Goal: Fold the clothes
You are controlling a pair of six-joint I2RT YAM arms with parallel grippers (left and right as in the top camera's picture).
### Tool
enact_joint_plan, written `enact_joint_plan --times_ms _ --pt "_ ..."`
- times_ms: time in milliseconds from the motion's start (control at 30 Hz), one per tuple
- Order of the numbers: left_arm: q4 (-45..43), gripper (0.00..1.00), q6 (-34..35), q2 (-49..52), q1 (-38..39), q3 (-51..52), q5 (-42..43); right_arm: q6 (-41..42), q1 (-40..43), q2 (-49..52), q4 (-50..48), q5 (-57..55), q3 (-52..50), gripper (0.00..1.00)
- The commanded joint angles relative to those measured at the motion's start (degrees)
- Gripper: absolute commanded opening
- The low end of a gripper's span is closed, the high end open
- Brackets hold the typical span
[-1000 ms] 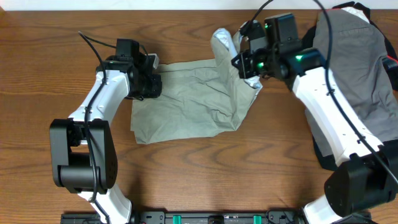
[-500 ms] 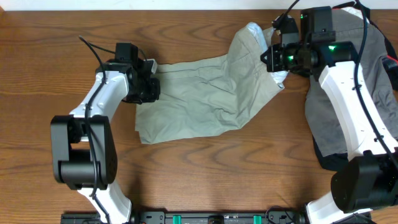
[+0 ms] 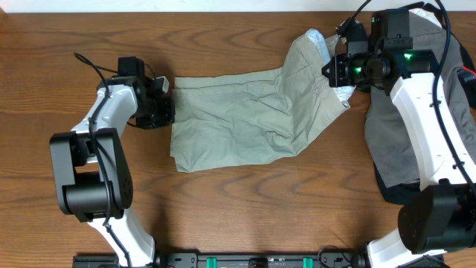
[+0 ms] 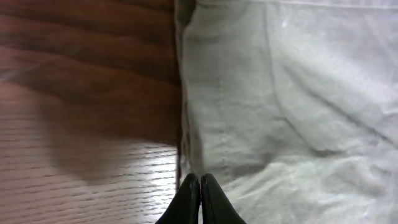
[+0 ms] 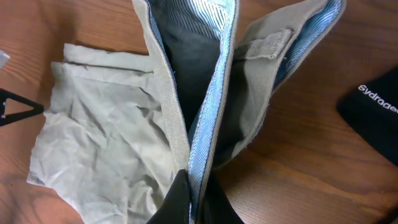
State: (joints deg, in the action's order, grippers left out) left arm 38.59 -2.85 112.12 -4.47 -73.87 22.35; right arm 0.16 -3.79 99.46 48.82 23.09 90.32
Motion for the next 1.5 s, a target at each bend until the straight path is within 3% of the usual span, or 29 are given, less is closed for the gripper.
enact_joint_plan --times_ms 0,100,1000,1133,1467 --pt "0.15 0.06 -0.94 0.31 0.02 0.59 2.8 -1.14 0.52 -0.9 -0.11 -0.42 1.62 0.01" --pt "0.2 0.06 -3.32 0.31 0.02 0.59 7.04 -1.16 0.52 -0.9 -0.13 -1.31 1.62 0.01" --pt "0.81 0.06 -7.82 8.94 -2.47 1.01 10.03 -1.36 -0.72 -0.9 -0.17 0.68 1.62 0.01" --pt "0.76 0.06 -7.82 9.09 -2.47 1.01 10.08 0.74 -4.61 -0.9 -4.44 6.1 1.62 0.01" --pt "0.59 0.06 -7.8 9.09 -2.45 1.03 10.29 11.28 -21.75 2.6 -15.58 0.15 1.6 0.01"
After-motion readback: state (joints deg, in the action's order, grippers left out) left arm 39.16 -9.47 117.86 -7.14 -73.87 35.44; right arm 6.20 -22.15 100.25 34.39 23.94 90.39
